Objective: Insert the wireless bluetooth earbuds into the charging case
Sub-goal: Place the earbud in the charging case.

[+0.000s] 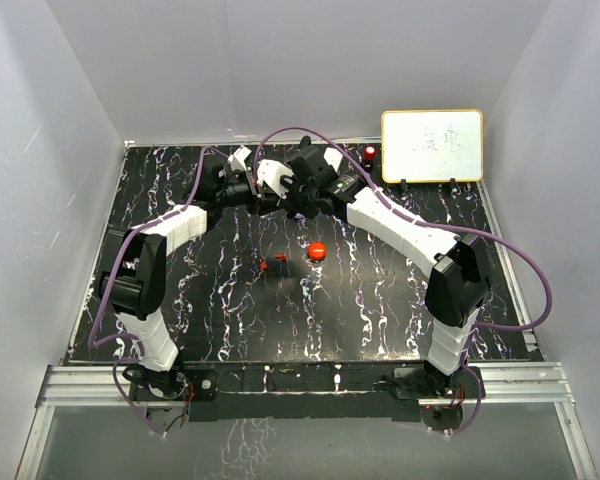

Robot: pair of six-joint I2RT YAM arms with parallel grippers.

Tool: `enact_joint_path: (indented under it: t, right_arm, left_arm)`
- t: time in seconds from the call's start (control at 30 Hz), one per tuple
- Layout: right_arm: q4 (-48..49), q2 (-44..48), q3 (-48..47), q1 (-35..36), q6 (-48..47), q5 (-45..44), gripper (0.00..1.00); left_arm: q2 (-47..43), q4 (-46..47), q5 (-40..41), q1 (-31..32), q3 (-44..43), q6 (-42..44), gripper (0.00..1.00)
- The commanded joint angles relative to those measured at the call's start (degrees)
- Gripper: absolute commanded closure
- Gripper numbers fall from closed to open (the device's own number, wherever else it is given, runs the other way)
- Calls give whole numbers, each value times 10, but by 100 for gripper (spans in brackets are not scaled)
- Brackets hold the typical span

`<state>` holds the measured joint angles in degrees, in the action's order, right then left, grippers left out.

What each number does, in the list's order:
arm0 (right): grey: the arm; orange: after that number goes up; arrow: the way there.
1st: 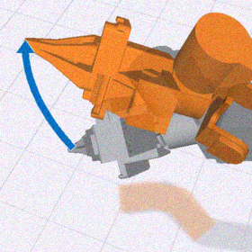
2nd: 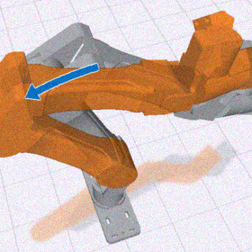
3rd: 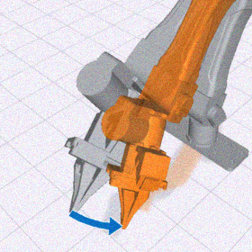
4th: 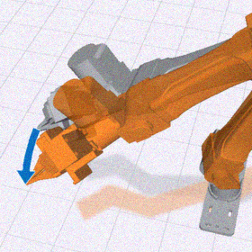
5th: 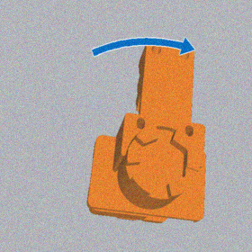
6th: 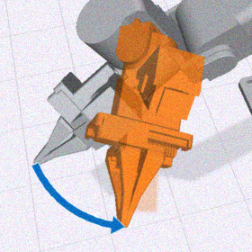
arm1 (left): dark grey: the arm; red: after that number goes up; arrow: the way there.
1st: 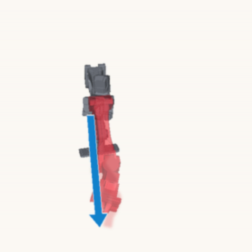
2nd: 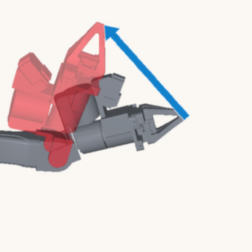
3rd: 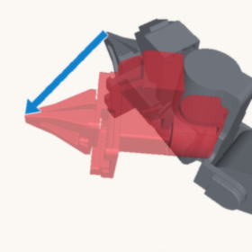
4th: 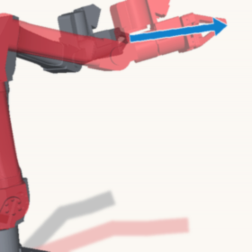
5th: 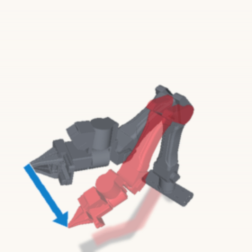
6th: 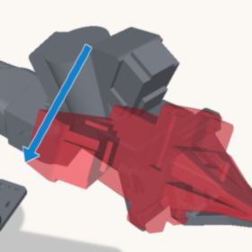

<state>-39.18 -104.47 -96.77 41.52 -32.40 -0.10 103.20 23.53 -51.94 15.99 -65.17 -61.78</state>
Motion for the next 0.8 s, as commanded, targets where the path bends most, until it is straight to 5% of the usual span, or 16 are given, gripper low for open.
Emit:
enact_joint_path:
  t: [0.0, 0.17, 0.47, 0.77]
  right_arm:
    - [11, 11, -30, 2, 14, 1, 81]
    - [13, 13, -30, 2, 15, -1, 71]
    - [27, 21, -31, 2, 21, -15, 68]
    - [69, 68, -14, 1, 35, -34, 47]
  left_arm:
    - [-13, 12, -11, 2, -17, -8, 100]
    - [-12, 17, -11, 2, -15, -12, 100]
    - [-8, 22, -10, 2, -10, -14, 100]
    - [4, 39, -3, 2, 5, -24, 100]
